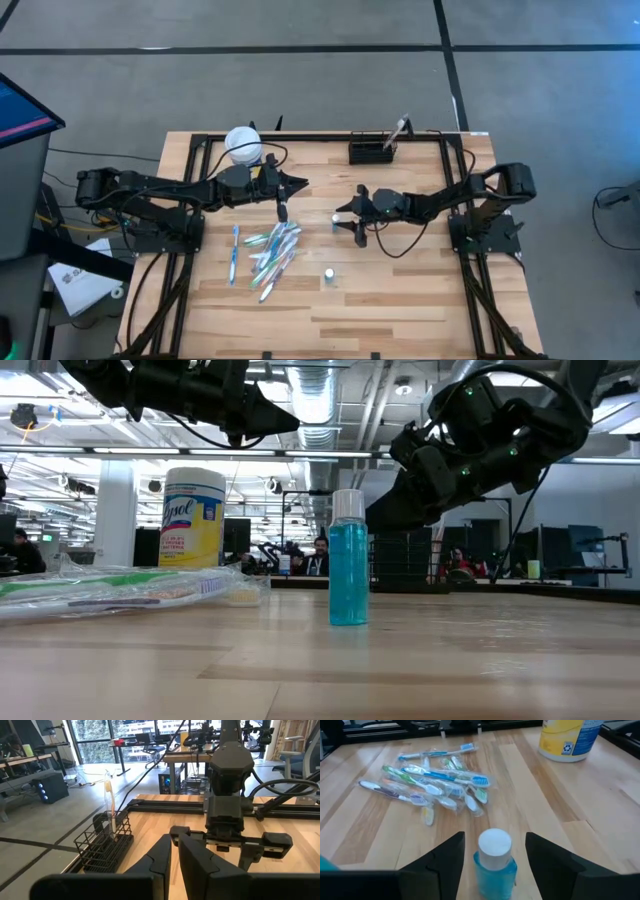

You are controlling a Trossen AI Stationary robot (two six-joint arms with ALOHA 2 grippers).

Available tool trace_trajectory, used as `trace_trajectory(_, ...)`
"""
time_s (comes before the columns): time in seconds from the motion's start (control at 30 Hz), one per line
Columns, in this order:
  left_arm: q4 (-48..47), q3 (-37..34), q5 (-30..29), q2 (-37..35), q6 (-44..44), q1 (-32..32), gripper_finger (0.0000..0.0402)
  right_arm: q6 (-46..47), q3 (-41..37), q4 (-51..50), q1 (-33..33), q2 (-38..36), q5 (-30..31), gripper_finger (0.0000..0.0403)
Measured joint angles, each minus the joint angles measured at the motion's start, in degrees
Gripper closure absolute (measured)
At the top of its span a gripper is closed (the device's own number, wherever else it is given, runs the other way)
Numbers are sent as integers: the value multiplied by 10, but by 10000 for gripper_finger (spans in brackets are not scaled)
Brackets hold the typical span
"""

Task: Pick & Place toothbrushing station
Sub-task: Put the mouthwash into the black mesh organizer

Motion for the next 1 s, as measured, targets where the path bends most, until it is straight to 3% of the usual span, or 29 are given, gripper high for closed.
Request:
trace_trajectory(0.53, 0, 0, -3, 0, 0, 0, 370, -3, 0, 1, 3, 2, -3, 240)
trace_trajectory(1.0, 0, 0, -2, 0, 0, 0, 370, -3, 0, 1, 3, 2, -3, 246)
